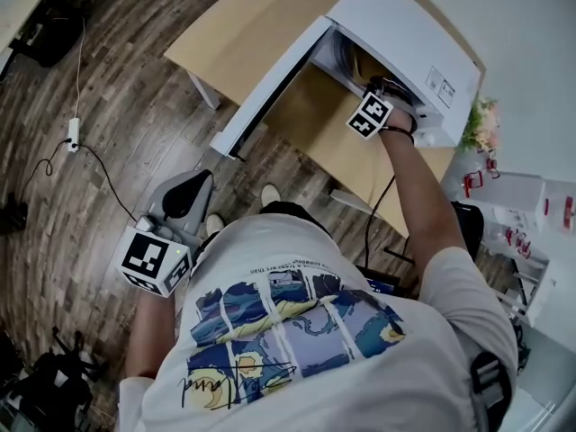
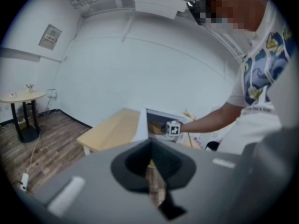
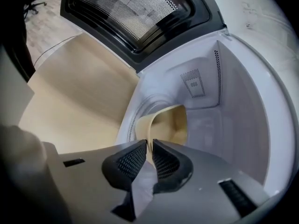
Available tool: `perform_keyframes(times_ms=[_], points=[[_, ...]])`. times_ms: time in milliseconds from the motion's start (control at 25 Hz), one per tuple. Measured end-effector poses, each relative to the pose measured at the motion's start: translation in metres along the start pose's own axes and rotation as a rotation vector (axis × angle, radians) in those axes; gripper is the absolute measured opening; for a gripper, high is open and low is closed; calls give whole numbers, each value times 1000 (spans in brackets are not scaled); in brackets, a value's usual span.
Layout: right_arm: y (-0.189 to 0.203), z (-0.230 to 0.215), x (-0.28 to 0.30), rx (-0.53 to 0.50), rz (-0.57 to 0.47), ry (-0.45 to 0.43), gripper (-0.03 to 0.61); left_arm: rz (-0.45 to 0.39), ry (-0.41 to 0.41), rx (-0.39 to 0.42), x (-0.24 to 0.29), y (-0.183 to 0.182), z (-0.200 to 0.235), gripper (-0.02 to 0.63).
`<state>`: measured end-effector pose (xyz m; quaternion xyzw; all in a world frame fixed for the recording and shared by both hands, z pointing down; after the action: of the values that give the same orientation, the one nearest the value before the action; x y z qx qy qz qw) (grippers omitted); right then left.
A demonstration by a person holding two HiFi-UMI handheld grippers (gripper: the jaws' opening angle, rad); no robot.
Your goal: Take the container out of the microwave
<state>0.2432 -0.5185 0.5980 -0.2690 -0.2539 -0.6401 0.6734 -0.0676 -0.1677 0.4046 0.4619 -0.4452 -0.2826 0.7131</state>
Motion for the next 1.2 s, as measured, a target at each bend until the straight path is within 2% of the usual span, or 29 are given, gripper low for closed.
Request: perform_keyframes(times_ms=[520, 1200], points=[[-13, 15, -45, 8, -54, -18, 18, 0, 39, 39, -16, 0, -6, 9], [-48, 72, -182, 138, -143, -123, 18, -1, 146, 89, -64, 12, -4, 9]])
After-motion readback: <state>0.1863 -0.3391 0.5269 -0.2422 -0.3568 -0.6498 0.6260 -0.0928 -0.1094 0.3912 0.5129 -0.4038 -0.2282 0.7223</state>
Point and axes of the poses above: the fingertips, and each gripper's own axes: x forward along the fingers, z to its left, y out of its underside, the point moved 3 cm from there along -x, backward along the fingers, and after that the axes turned 4 degrees about x, right-handed, at the moved point
